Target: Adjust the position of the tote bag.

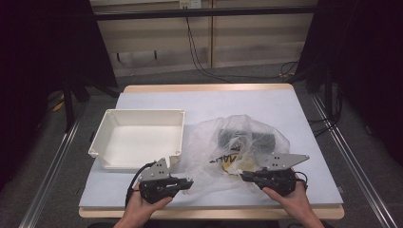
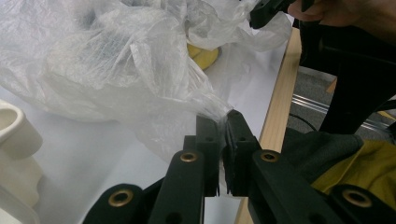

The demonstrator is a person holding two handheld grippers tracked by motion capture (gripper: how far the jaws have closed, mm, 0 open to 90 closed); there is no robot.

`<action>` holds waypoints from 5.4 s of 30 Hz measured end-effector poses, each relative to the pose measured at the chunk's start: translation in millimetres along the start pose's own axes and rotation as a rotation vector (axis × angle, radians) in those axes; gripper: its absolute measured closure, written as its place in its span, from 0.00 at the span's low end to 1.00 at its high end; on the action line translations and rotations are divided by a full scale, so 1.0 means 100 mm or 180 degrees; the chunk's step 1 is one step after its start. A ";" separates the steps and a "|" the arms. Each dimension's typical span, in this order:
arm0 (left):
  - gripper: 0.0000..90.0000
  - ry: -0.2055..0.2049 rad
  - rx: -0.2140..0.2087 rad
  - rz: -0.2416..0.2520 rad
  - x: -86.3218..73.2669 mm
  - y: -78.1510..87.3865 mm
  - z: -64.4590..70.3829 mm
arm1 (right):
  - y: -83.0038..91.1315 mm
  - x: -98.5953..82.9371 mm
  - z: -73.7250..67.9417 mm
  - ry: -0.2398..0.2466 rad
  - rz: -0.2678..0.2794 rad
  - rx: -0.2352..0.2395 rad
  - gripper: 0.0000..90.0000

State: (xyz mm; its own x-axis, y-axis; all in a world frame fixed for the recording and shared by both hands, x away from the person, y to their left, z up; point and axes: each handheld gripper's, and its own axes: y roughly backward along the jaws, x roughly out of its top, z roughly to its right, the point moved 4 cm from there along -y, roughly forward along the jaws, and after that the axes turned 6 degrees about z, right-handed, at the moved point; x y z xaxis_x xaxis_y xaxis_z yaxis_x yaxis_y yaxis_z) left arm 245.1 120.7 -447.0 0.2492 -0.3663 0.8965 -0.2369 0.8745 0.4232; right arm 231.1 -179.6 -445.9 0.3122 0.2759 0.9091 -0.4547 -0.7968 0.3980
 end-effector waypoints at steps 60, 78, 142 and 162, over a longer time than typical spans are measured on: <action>0.96 -0.0048 0.0066 0.0325 0.70 0.08 -0.29 | 0.81 0.49 0.45 0.0026 0.0661 -0.0676 1.00; 0.97 -0.0130 0.0119 0.0595 1.14 0.29 -0.31 | 1.20 0.74 0.74 0.0086 0.0836 -0.1084 1.00; 0.98 0.0319 0.0691 -0.0745 0.53 -0.19 -1.55 | 0.96 -0.28 1.73 -0.0458 -0.0138 -0.1626 1.00; 0.97 0.0324 0.0592 -0.0733 0.34 -0.23 -1.54 | 0.58 -0.70 1.71 -0.0487 -0.0623 -0.1533 1.00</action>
State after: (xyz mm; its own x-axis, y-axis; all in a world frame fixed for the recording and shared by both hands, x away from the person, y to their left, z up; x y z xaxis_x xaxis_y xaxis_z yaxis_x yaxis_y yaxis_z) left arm 403.7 137.5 -446.7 0.4069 -0.5062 0.7604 -0.3287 0.6955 0.6389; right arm 325.9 -337.1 -508.0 0.5309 0.2845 0.7982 -0.6956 -0.3917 0.6023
